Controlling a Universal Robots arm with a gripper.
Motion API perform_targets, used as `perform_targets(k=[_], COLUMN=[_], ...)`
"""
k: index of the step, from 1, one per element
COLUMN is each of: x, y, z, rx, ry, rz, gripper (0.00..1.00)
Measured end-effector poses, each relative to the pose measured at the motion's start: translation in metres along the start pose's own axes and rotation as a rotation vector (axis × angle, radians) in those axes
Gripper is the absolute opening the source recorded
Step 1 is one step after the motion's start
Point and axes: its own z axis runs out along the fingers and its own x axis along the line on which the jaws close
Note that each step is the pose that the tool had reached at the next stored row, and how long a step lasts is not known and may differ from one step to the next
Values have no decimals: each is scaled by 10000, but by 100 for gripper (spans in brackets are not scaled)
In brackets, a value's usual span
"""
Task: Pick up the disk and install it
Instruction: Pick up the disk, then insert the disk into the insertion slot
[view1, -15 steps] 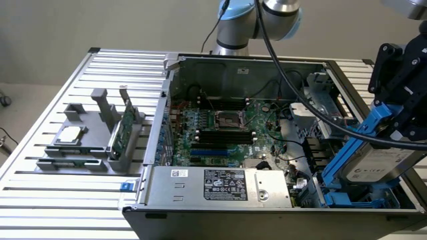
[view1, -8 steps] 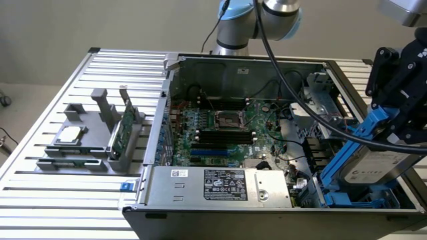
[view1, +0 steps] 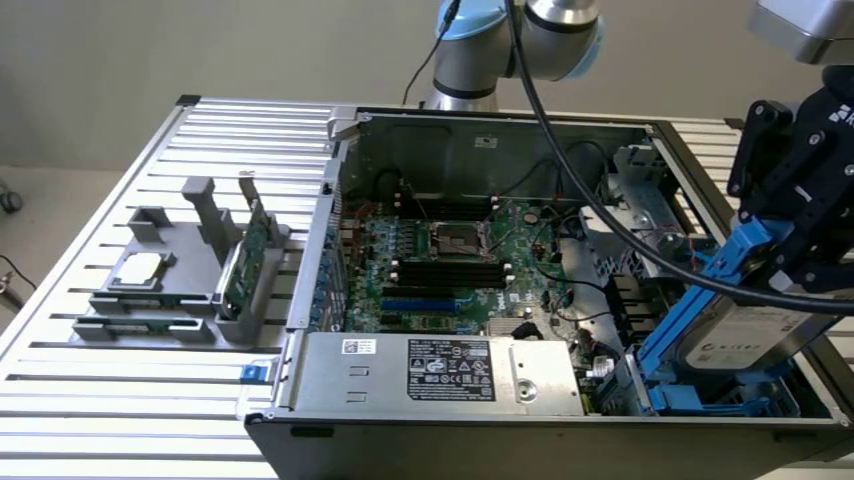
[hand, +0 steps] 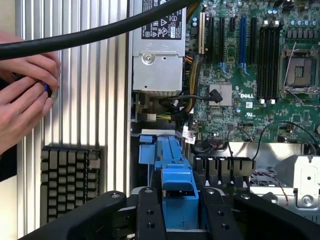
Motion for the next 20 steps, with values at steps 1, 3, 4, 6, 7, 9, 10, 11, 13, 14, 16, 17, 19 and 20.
perform_targets(k=[1, 3, 4, 6, 7, 9, 10, 11, 13, 14, 16, 17, 19, 20], x=[0, 0, -1, -1, -2, -2, -2, -2, -3, -3, -2, -2, -2, -2], y=[0, 0, -1, -1, -1, 2, 4, 6, 7, 7, 7, 7, 7, 8], z=[2, 6, 7, 10, 11, 14, 15, 16, 16, 15, 16, 16, 16, 16], rx=[0, -1, -2, -3, -4, -3, -3, -4, -3, -3, -3, -3, -3, -2], ry=[-1, -3, -4, -8, -10, -12, -13, -14, -25, -34, -64, -79, -109, -120], rz=[8, 39, 61, 102, 114, 120, 120, 119, 118, 119, 117, 117, 115, 115], gripper=[33, 33, 33, 33, 33, 33, 33, 33, 33, 33, 33, 33, 33, 33])
